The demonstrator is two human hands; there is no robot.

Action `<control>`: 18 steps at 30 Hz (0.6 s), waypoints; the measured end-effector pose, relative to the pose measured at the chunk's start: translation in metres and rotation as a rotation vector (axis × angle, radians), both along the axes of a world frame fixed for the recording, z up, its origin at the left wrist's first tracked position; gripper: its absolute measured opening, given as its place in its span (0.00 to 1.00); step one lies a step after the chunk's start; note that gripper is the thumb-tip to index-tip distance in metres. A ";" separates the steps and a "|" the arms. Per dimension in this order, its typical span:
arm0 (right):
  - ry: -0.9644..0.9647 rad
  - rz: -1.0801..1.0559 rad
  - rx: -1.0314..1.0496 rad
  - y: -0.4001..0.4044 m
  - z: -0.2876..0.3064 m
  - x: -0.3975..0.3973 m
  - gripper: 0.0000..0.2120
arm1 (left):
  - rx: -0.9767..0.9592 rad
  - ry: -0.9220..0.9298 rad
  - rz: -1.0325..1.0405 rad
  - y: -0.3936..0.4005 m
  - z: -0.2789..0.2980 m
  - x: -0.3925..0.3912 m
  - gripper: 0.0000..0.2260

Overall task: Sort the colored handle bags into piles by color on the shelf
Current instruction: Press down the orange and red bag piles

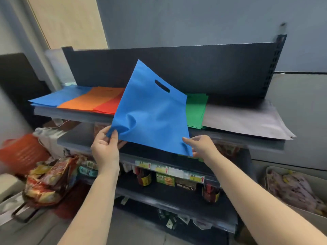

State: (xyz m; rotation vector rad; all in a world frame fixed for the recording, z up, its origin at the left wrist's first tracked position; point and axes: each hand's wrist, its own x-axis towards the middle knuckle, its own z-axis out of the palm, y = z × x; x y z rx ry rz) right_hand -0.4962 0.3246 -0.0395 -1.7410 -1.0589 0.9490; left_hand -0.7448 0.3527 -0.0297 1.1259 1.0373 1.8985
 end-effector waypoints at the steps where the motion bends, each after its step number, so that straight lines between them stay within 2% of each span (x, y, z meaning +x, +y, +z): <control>1: -0.063 0.006 0.049 0.007 -0.003 -0.012 0.12 | 0.003 -0.001 0.016 0.000 0.000 -0.012 0.09; 3: -0.145 0.007 0.145 0.019 -0.005 -0.038 0.05 | 0.008 0.022 0.059 0.001 0.000 -0.038 0.08; 8: -0.159 -0.006 0.404 0.051 0.002 -0.112 0.04 | -0.005 0.140 0.295 0.021 -0.001 -0.111 0.09; 13: -0.100 -0.004 0.592 0.088 0.001 -0.197 0.06 | -0.083 0.245 0.457 0.050 -0.006 -0.197 0.05; 18: -0.032 0.051 0.647 0.136 -0.001 -0.276 0.08 | -0.135 0.314 0.503 0.077 -0.006 -0.282 0.10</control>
